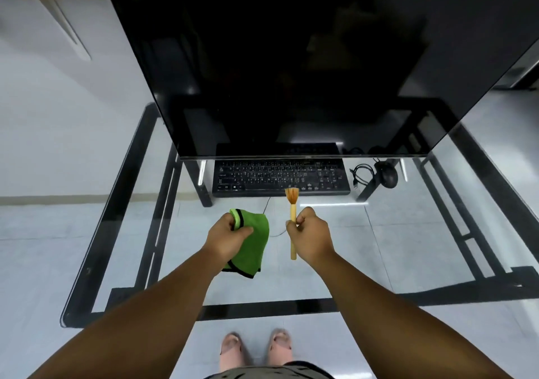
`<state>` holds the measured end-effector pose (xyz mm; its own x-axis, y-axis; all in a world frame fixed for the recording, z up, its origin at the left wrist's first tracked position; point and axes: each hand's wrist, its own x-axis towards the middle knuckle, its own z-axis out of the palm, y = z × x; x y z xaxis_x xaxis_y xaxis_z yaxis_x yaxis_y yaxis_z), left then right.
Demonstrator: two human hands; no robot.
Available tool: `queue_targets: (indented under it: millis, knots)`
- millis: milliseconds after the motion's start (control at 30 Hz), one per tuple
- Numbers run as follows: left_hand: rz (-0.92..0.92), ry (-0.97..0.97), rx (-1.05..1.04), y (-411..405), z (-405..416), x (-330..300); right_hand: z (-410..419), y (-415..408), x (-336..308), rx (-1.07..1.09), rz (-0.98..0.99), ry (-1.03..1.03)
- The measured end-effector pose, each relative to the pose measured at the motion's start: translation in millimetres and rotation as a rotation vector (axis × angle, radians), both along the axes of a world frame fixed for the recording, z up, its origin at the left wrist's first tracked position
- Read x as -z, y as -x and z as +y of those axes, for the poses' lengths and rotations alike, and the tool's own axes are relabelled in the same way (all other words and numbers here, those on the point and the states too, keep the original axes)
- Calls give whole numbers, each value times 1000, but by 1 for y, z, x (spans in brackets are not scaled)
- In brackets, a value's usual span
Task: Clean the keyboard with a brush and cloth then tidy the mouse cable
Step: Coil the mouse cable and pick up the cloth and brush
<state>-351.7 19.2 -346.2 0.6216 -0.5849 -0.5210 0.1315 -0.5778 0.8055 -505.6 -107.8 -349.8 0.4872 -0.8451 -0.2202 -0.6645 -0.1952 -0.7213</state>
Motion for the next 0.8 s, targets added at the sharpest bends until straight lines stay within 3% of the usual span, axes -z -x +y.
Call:
queue_targets:
  millis: [233,433,800]
  knots:
    - [-14,369,-153,-15,-22,-69,-33,-25,-49,-27,-208,94]
    - [-142,631,-231,-42,-27,-152,-48,-67,-119,-88,-328,235]
    - [-230,857,-248,-146,-1,-281,-44,-191,-258,-150,-572,350]
